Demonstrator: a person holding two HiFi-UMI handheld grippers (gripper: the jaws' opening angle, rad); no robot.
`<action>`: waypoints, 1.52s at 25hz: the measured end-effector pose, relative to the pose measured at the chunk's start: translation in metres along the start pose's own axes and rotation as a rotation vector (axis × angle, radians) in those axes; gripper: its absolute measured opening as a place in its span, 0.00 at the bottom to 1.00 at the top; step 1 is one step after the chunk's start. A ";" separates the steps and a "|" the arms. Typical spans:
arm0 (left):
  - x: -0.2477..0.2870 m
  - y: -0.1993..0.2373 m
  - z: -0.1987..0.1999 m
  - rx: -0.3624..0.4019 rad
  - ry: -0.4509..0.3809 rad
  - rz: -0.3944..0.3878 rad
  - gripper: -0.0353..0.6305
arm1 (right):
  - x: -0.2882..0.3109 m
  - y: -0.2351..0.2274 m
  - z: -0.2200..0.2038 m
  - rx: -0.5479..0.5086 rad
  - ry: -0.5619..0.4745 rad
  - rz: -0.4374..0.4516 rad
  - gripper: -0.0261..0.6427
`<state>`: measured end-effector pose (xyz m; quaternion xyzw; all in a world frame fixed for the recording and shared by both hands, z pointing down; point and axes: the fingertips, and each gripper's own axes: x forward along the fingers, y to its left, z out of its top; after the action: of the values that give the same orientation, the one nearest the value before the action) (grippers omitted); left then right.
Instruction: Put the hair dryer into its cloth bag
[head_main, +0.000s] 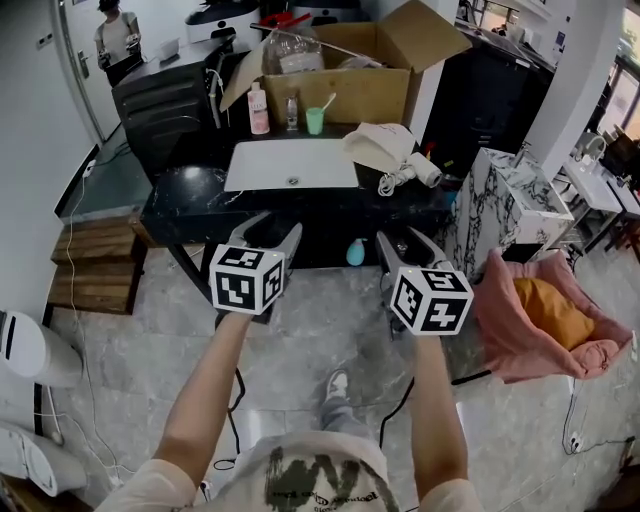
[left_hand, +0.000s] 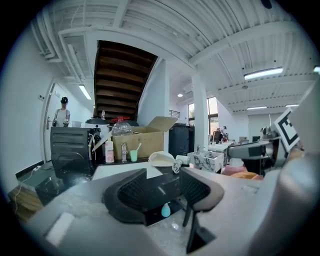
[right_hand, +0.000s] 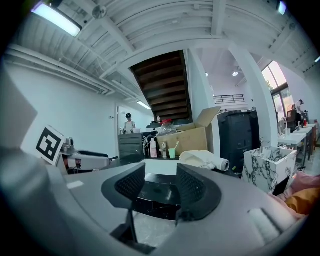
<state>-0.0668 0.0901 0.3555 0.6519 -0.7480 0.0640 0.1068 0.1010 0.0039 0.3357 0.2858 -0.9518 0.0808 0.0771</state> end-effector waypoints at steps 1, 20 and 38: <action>0.007 0.003 0.001 -0.002 0.000 0.004 0.37 | 0.007 -0.005 0.001 0.000 0.003 0.001 0.34; 0.156 0.058 0.033 -0.017 0.032 0.095 0.46 | 0.148 -0.121 0.029 0.013 0.042 0.023 0.42; 0.259 0.072 0.055 0.023 0.038 0.067 0.46 | 0.230 -0.178 0.033 0.049 0.059 0.031 0.45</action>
<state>-0.1750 -0.1618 0.3681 0.6263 -0.7665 0.0886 0.1112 0.0071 -0.2715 0.3676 0.2701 -0.9512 0.1138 0.0967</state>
